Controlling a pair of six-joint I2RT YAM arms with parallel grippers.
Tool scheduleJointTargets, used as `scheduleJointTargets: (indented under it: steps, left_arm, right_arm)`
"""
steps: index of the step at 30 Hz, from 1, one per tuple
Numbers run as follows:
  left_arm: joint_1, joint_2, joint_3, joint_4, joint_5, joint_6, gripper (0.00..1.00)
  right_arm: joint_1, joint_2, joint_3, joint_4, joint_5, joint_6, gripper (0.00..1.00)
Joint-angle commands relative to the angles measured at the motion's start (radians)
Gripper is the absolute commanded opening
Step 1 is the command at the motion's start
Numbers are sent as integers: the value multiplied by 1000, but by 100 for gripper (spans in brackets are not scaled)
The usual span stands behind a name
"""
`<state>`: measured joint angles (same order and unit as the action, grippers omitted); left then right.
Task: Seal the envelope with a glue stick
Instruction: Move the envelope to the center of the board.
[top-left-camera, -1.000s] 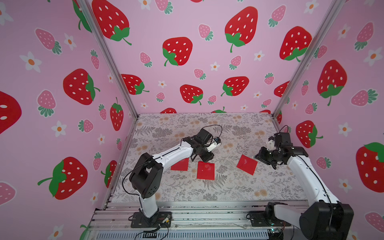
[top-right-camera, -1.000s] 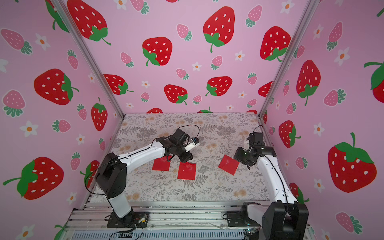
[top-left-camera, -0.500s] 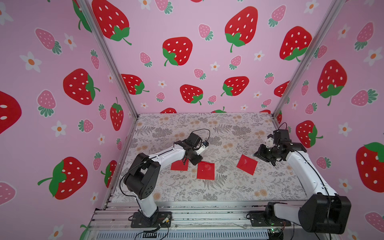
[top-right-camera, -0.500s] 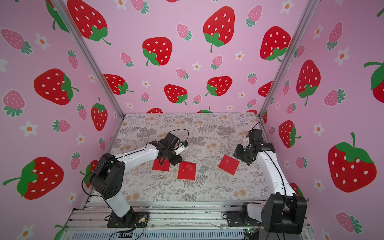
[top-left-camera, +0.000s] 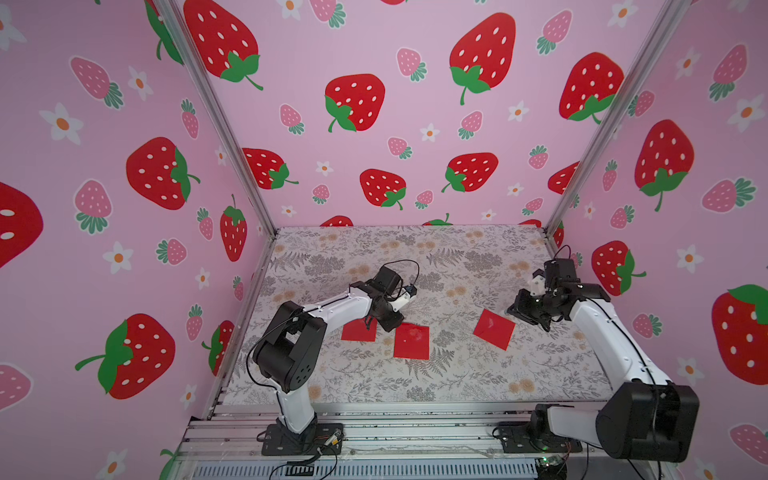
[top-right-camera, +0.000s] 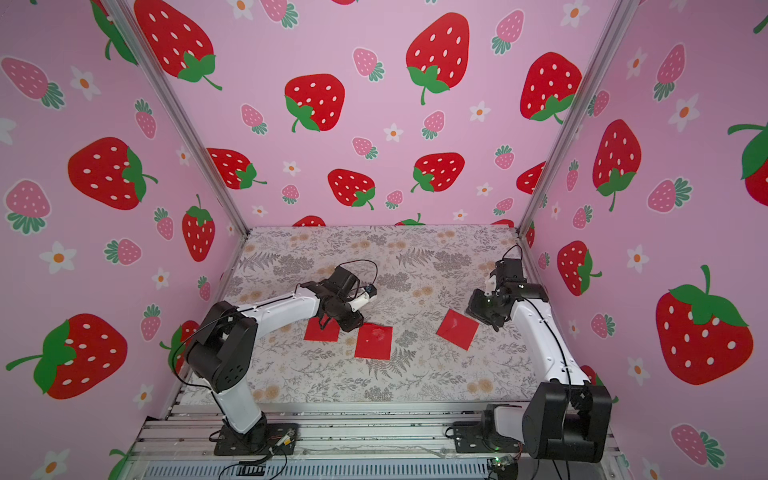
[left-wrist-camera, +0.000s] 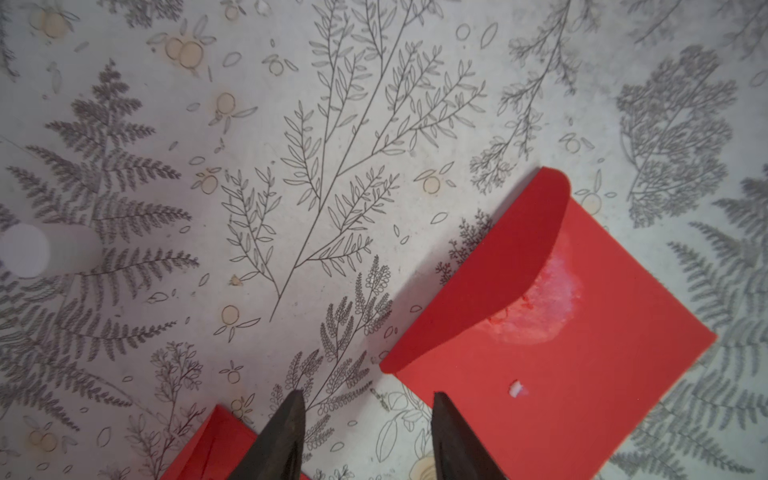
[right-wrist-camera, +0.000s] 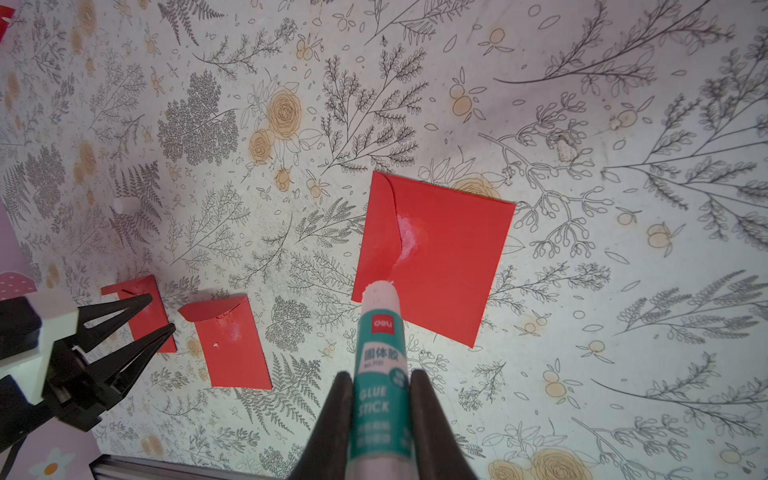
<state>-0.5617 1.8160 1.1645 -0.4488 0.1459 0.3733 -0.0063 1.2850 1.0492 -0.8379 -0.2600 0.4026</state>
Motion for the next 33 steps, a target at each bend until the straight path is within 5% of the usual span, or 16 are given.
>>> scheduleJointTargets:
  steps: [1,22,33]
  left_arm:
    - [2,16,49,-47,36,23,48]
    - [-34,105,151,-145,74,34,36]
    - [-57,90,127,-132,108,-8,14]
  right_arm:
    - [5,-1,41,-28,-1,-11,0]
    - [9,-5,31,-19,-15,-11,0]
    - [16,-27,27,-25,-11,-14,0]
